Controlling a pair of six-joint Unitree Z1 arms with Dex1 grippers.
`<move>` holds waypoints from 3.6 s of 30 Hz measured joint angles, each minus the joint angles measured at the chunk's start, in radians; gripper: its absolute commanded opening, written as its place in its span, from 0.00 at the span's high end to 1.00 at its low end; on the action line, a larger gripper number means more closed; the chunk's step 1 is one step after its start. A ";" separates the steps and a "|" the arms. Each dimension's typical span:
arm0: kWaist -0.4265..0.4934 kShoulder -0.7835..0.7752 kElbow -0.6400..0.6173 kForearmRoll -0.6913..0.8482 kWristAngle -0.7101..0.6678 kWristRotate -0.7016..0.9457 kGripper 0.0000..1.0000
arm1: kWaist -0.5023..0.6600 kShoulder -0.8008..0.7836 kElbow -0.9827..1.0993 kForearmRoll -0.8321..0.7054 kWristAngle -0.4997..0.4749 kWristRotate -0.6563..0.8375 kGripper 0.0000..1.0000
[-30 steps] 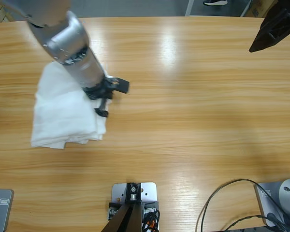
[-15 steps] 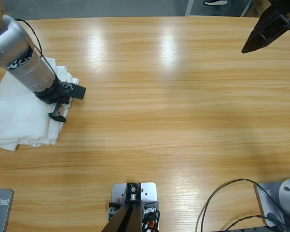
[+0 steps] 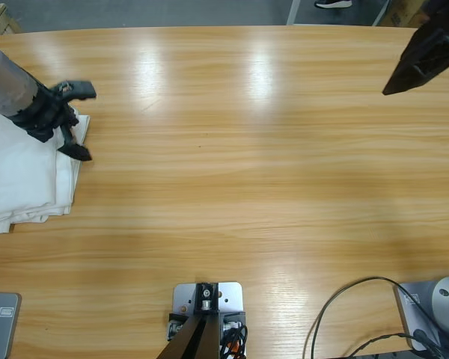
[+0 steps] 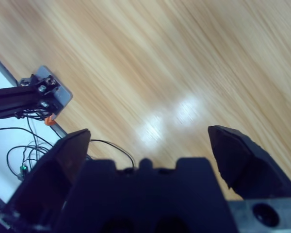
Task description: Fold clothes
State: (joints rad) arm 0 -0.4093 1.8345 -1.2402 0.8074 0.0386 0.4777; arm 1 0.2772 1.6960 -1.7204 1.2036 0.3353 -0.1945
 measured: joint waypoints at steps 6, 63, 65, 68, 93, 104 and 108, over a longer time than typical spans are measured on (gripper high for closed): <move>-0.150 -0.157 -0.018 0.110 0.020 -1.009 0.04 | 0.018 -0.071 0.098 -0.043 0.000 0.029 0.00; 0.266 -0.119 0.428 -0.345 0.274 -1.185 0.00 | 0.022 -0.158 0.378 -0.265 0.048 0.081 0.00; 0.273 -0.095 0.390 -0.349 0.257 -1.187 0.00 | 0.022 -0.158 0.378 -0.265 0.052 0.081 0.00; 0.267 -0.118 0.320 -0.318 0.227 -1.261 0.00 | 0.022 -0.158 0.378 -0.265 0.058 0.081 0.00; 0.787 0.004 -0.098 0.149 0.140 -2.560 0.00 | 0.024 -0.143 0.429 -0.308 0.150 0.081 0.00; 0.771 0.380 -0.659 0.511 0.192 -2.431 0.00 | 0.024 -0.047 0.378 -0.308 0.150 0.081 0.00; 0.770 0.443 -0.713 0.576 0.192 -2.419 0.00 | 0.024 -0.011 0.339 -0.308 0.150 0.081 0.00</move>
State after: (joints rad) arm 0 0.3603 2.2778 -1.9535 1.3838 0.2311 -1.9409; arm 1 0.3016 1.6848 -1.3813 0.8956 0.4853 -0.1139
